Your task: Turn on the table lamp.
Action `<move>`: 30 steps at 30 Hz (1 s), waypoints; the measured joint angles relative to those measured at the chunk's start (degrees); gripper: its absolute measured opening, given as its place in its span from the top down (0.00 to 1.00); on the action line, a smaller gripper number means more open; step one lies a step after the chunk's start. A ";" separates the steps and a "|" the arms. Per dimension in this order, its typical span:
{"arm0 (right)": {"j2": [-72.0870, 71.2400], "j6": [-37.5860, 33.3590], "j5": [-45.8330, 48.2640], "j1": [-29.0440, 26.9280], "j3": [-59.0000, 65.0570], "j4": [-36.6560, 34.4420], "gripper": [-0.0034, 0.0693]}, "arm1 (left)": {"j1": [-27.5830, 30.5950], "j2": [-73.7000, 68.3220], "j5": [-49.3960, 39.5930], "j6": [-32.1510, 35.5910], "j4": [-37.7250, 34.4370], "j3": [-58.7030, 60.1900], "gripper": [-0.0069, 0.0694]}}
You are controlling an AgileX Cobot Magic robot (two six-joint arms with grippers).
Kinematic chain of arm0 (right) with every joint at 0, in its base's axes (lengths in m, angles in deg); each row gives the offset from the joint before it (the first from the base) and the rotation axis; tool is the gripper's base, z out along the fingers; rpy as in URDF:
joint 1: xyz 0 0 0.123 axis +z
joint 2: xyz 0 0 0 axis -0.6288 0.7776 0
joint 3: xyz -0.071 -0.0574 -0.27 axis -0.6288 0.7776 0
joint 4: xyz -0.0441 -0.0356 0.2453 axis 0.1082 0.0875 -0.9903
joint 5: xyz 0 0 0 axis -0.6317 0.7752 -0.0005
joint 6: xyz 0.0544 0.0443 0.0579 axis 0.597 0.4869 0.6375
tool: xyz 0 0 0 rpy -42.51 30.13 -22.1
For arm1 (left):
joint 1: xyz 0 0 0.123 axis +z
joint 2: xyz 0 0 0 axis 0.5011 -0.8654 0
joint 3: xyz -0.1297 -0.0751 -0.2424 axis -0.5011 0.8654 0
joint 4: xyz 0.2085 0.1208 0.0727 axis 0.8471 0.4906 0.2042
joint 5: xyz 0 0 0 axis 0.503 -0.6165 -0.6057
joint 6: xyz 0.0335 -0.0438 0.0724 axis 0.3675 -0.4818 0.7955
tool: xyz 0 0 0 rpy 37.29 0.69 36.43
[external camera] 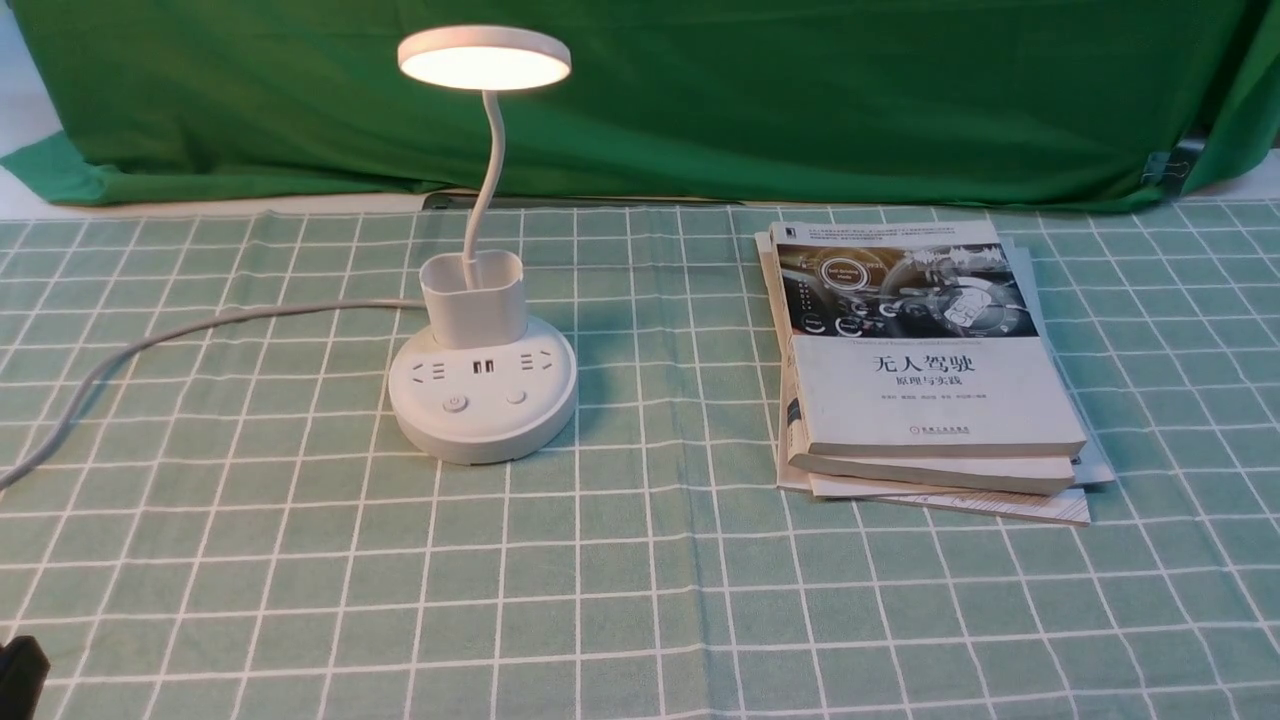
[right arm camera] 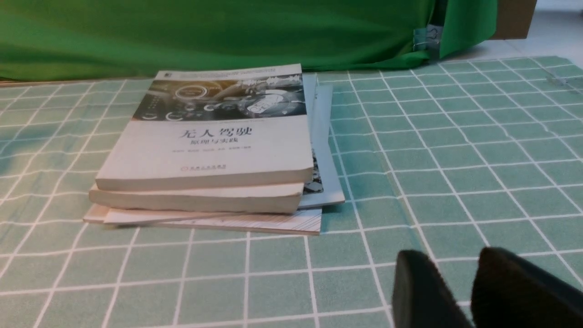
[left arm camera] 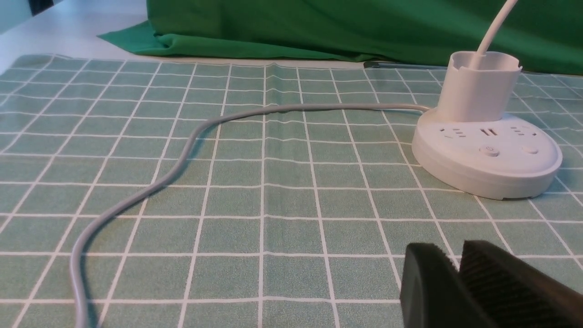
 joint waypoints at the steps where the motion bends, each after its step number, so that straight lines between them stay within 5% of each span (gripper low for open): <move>1: 0.00 0.00 0.00 0.00 0.00 0.00 0.62 | 0.00 0.00 0.00 0.00 0.00 0.00 0.75; 30: 0.00 0.00 0.00 0.00 0.00 0.00 0.62 | 0.00 0.00 0.05 0.08 0.00 0.00 0.70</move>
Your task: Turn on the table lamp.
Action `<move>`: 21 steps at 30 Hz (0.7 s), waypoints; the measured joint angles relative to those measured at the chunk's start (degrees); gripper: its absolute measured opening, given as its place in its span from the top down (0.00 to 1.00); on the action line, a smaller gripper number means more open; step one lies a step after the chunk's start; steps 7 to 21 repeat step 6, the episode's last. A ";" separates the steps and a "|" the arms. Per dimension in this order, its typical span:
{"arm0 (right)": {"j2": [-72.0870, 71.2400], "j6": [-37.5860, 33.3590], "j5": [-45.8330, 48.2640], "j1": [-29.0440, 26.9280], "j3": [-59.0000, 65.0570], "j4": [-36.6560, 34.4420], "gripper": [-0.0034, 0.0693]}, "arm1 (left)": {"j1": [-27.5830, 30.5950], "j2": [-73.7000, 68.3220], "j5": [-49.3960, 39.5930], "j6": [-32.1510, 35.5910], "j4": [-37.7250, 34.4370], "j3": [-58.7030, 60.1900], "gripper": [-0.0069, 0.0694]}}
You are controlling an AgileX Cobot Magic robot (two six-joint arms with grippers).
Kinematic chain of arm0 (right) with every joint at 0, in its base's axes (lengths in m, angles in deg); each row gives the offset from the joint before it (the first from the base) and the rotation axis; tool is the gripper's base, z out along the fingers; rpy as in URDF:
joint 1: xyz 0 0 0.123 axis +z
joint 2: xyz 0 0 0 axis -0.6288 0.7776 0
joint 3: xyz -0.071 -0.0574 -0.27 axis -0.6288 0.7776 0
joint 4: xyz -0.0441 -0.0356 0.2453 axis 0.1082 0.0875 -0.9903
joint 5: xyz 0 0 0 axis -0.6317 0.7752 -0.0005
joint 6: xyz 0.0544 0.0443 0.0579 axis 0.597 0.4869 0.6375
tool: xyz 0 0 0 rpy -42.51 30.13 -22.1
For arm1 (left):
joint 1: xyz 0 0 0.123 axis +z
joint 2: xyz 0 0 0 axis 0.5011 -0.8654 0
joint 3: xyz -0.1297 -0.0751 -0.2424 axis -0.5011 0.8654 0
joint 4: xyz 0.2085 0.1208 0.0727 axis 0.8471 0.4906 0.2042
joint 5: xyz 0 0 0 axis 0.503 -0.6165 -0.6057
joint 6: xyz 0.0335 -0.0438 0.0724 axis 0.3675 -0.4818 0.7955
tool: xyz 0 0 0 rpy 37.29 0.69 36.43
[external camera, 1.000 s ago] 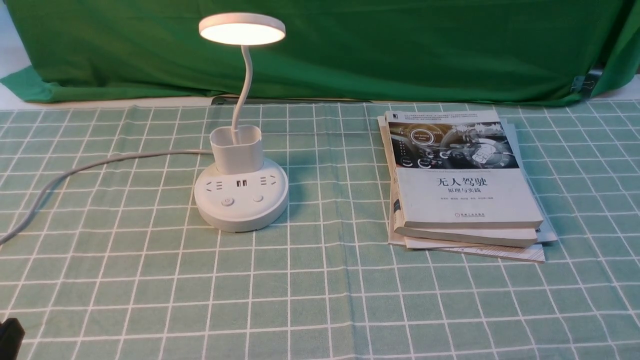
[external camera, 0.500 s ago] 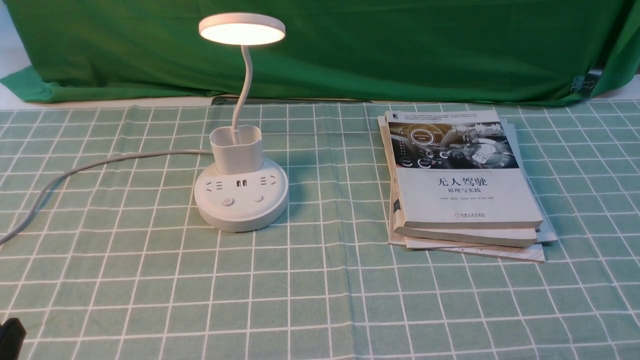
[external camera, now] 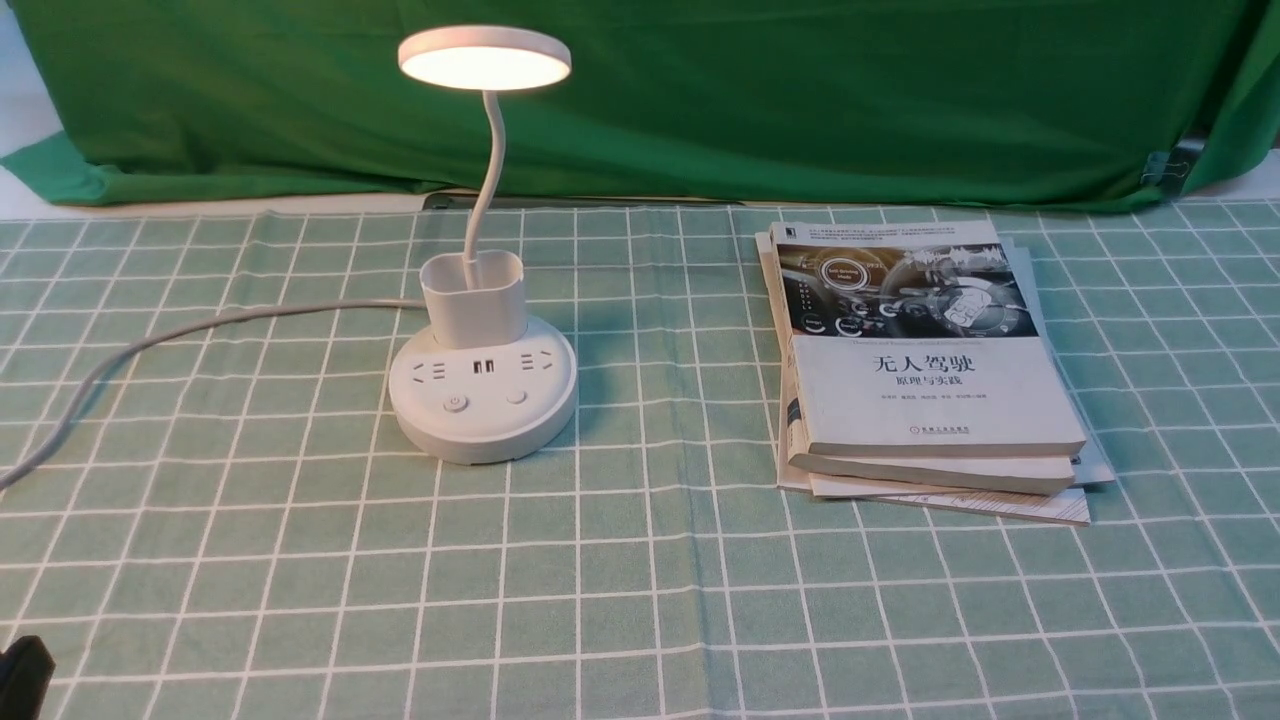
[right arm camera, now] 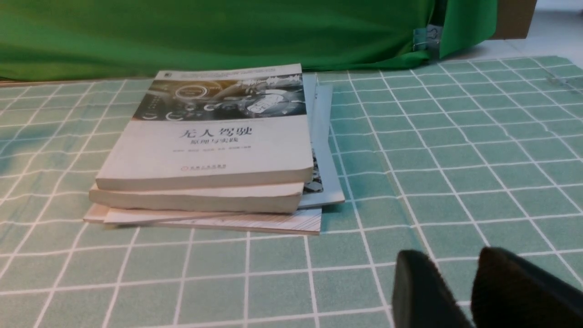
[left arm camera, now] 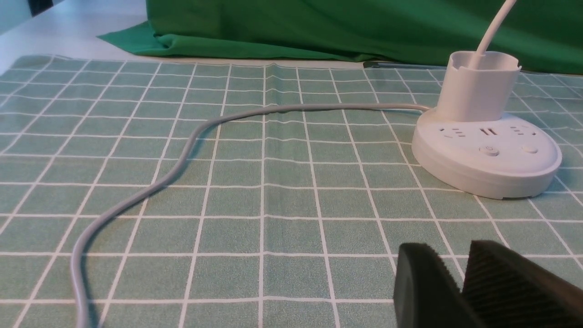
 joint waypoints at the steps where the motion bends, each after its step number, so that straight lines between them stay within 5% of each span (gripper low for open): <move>1: 0.00 0.00 0.00 0.00 0.00 0.00 0.62 | 0.00 0.00 0.00 0.00 0.00 0.00 0.70; 21: 0.00 0.00 -0.13 0.00 0.00 0.00 0.62 | 0.00 0.00 0.00 0.00 0.00 0.00 0.69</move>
